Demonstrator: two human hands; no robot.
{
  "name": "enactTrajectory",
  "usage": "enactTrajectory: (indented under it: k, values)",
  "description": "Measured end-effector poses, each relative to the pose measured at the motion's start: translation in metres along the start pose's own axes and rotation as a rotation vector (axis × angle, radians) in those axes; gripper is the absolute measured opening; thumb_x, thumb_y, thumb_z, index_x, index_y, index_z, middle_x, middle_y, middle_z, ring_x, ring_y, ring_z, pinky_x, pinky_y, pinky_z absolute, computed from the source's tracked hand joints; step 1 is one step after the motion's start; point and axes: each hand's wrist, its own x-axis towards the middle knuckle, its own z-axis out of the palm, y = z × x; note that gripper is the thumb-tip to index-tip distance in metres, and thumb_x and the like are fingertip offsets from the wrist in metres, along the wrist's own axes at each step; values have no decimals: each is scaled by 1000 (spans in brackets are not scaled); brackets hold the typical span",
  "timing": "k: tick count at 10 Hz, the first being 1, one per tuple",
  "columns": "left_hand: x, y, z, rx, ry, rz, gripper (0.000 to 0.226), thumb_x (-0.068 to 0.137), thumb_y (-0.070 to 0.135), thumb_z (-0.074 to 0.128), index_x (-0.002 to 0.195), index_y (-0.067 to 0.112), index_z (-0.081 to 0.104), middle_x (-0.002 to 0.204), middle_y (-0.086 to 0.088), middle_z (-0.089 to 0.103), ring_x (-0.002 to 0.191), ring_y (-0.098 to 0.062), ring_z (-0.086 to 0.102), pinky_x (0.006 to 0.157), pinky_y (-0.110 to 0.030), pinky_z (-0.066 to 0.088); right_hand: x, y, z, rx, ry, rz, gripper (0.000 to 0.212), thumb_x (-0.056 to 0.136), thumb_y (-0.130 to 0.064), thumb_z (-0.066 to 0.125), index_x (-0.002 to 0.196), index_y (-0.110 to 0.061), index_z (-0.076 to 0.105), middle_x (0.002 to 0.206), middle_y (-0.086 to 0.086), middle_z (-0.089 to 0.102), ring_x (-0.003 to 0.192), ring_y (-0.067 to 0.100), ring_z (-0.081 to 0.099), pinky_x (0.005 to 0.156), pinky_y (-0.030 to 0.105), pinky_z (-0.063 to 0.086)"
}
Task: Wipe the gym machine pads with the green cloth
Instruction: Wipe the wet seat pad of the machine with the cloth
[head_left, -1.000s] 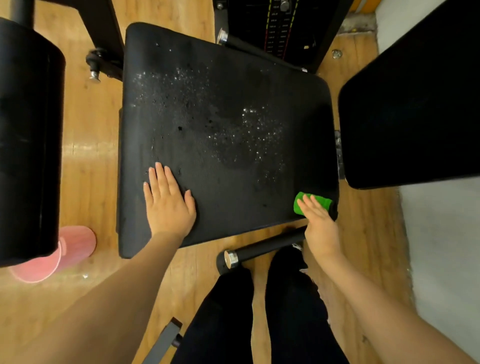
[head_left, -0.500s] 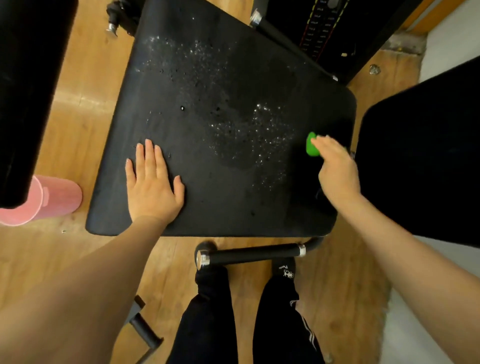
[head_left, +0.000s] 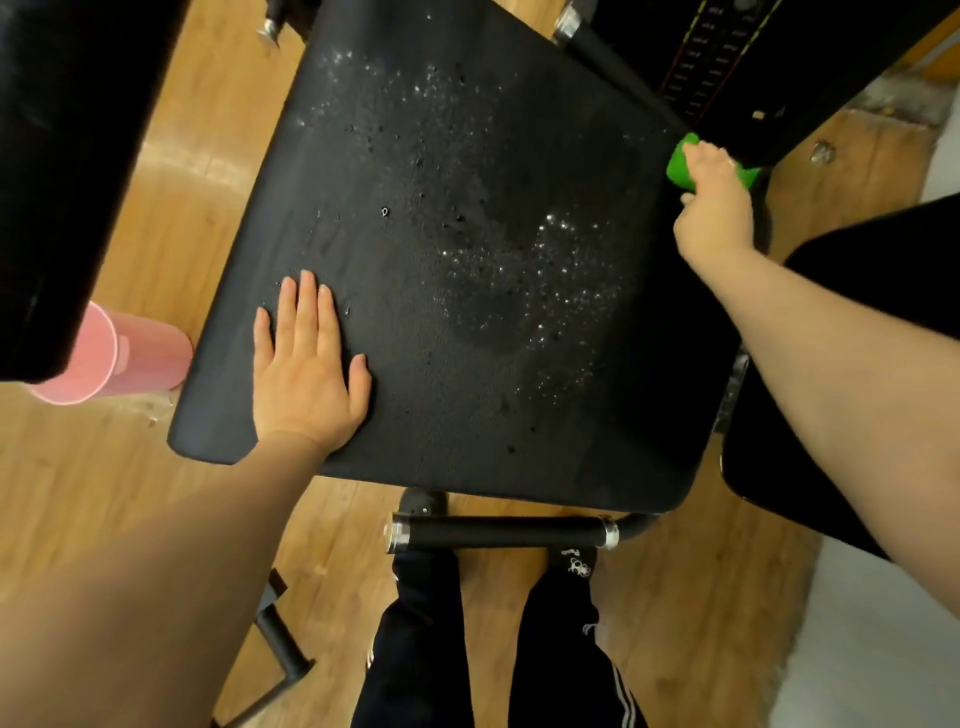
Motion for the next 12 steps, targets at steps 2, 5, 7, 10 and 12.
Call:
enactTrajectory:
  k: [2, 5, 7, 10, 12]
  values:
    - [2, -1, 2, -6, -2, 1, 75, 89, 42, 25, 149, -4, 24, 158, -21, 18, 147, -35, 11, 118, -48, 3, -7, 1, 3, 73, 53, 23, 73, 81, 23, 32, 145, -12, 33, 153, 4, 27, 142, 16, 18, 114, 23, 9]
    - [4, 1, -1, 3, -12, 1, 76, 89, 42, 25, 149, -4, 23, 158, -22, 18, 147, -36, 11, 117, -47, 2, -94, -27, 24, -5, 51, 38, 70, 83, 20, 34, 146, -12, 30, 154, 3, 24, 143, 17, 15, 115, 28, 14]
    - [2, 2, -2, -13, -18, 2, 76, 89, 42, 24, 149, -5, 22, 157, -22, 18, 147, -36, 11, 117, -48, 1, -183, -44, 46, -56, 39, -3, 66, 82, 18, 42, 143, -6, 33, 150, 11, 31, 142, 26, 21, 115, 37, 16]
    - [2, 2, -2, -24, -17, 5, 76, 90, 43, 23, 149, -4, 21, 158, -22, 17, 147, -35, 10, 117, -49, 2, -280, -42, 66, -81, -105, -104, 88, 46, 24, 75, 127, -4, 55, 132, 13, 55, 127, 27, 38, 99, 47, 30]
    - [2, 1, -2, -20, -16, 4, 76, 90, 43, 22, 150, -2, 20, 159, -20, 15, 148, -34, 9, 118, -49, 1, -303, -37, 65, -54, -213, -140, 95, 39, 19, 82, 127, -7, 56, 131, 9, 56, 127, 23, 36, 98, 42, 31]
